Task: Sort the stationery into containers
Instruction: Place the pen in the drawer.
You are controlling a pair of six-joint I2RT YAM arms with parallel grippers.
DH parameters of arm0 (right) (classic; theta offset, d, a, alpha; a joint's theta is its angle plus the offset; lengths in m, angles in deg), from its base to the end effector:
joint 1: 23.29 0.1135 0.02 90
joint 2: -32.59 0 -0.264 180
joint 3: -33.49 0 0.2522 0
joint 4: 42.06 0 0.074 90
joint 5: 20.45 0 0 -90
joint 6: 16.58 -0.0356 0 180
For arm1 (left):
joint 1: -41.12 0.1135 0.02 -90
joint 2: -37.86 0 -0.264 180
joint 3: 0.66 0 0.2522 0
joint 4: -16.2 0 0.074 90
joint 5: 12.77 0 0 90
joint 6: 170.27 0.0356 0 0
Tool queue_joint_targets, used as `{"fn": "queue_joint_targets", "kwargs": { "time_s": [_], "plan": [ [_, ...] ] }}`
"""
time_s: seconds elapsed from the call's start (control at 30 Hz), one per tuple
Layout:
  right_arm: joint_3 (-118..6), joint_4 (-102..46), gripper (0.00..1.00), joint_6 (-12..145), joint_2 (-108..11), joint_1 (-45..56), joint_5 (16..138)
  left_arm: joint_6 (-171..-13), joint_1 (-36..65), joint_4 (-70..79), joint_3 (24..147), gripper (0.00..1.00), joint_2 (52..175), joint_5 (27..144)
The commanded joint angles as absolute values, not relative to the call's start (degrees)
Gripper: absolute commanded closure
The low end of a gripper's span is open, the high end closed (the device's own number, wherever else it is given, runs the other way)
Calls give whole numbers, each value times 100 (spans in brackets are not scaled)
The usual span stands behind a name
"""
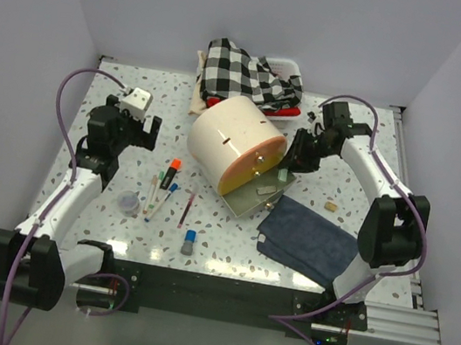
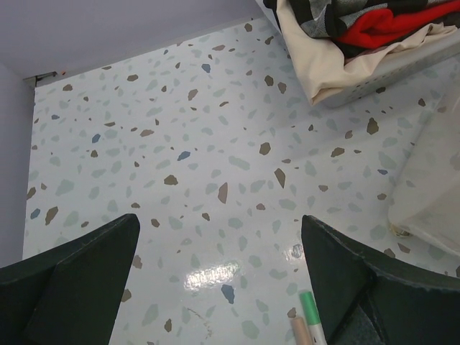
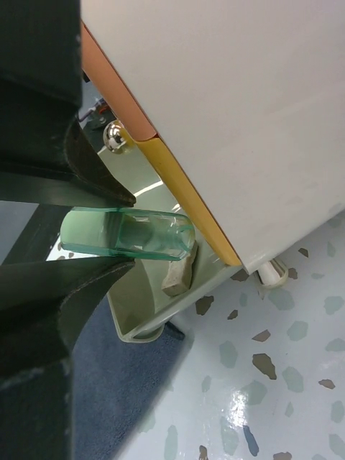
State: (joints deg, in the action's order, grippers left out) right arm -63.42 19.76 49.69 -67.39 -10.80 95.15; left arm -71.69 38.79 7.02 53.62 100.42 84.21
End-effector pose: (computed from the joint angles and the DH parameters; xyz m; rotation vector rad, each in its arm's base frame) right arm 0.3507 0.0934 0.2639 0.1313 2.7593 0.7867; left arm 0.2518 -0.0146 0.2787 0.2613 1.8551 -0.0391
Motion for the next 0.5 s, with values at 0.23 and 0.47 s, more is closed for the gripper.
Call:
{"fn": "queue_joint_targets", "kwargs": {
  "time_s": [0.23, 0.47],
  "plan": [
    [-6175, 1873, 59, 4776, -6839, -975, 9881, -7148, 3971, 710, 5213, 0, 9763, 8426],
    [-6078, 1978, 44, 4872, -6488, -1002, 9802, -7244, 3971, 780, 5064, 0, 9701, 8505]
  ]
}}
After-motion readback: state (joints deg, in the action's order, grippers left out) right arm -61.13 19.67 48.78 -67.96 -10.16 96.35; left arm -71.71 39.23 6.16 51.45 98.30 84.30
